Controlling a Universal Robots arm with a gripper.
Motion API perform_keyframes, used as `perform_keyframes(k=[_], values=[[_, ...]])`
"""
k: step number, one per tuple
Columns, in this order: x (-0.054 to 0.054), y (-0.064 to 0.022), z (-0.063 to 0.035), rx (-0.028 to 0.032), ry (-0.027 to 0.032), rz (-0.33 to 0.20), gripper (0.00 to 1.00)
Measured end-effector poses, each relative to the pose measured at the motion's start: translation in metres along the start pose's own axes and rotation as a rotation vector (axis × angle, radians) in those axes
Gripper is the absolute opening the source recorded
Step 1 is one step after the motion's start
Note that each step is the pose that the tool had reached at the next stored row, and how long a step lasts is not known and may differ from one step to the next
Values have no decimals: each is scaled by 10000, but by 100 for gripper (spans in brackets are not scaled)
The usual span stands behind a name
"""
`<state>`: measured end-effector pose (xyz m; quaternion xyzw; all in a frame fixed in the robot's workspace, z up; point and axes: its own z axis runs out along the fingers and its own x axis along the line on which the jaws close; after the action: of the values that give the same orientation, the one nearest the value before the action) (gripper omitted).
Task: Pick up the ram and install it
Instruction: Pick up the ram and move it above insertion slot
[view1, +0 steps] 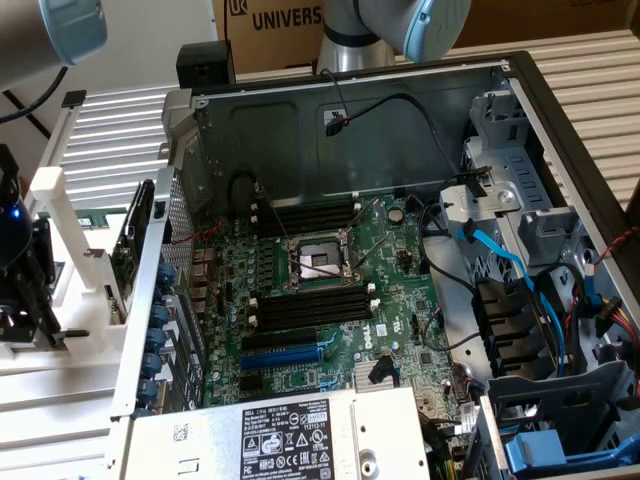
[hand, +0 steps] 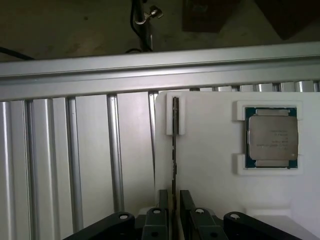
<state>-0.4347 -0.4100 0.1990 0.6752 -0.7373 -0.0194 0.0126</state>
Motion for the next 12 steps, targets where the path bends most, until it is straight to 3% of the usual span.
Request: perform_keyframes(k=[12], values=[[0,0,1,1,-1,0,24]])
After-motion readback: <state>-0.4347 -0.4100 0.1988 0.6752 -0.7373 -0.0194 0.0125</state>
